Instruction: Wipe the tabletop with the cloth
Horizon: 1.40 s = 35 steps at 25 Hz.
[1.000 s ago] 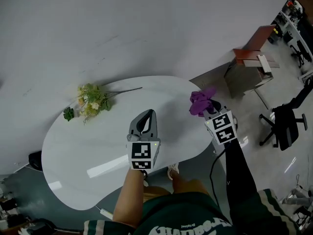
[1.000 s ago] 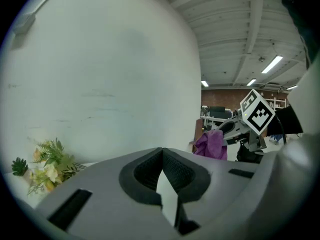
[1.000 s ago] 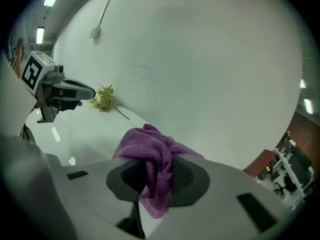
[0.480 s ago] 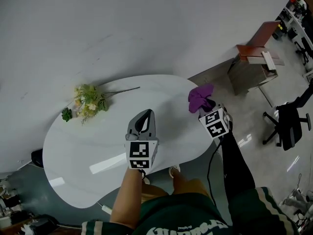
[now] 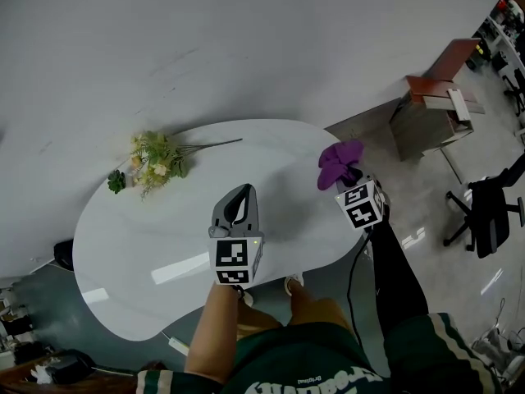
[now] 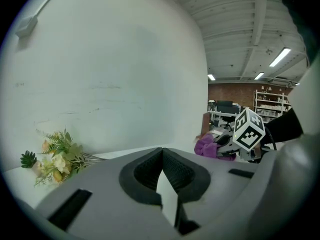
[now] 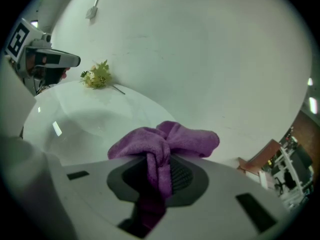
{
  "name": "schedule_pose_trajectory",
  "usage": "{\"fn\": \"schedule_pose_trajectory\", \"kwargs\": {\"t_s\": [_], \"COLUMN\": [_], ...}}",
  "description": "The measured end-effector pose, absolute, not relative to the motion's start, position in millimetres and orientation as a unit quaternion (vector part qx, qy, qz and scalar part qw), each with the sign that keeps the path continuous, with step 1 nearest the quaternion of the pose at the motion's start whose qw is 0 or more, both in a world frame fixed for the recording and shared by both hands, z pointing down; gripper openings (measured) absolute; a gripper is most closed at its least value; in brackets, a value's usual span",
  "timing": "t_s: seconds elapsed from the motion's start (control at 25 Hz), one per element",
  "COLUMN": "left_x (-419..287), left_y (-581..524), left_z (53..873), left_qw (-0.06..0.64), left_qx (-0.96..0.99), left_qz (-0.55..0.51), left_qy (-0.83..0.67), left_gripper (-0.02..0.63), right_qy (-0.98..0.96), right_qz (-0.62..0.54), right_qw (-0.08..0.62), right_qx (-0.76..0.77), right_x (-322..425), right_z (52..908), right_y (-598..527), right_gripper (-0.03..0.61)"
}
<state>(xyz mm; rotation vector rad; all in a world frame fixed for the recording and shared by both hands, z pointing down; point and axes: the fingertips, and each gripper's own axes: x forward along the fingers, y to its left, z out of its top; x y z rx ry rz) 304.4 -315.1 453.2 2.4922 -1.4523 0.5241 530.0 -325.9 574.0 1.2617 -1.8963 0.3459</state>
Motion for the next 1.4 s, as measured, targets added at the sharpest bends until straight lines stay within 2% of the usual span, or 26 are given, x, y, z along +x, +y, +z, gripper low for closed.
{"fn": "schedule_pose_trajectory", "kwargs": {"t_s": [0.6,1.4], "left_x": [231.5,79.5], "left_y": [-287.4,-241.0], "left_z": [439.1,448.4], "left_qw": [0.095,0.108], "left_qx": [0.818,0.796], "left_qz": [0.173,0.165], "left_qy": [-0.54,-0.573], "left_gripper": [0.0,0.0], "right_qy": [-0.774,-0.777], "right_qz": [0.169,0.212], "right_qw": [0.383,0.368], "right_qx": [0.474,0.464], "right_x": [460.8,289.1], "right_z": [576.6,579.0], "right_y": [-302.5,-274.3], "right_gripper": [0.077,0.077]}}
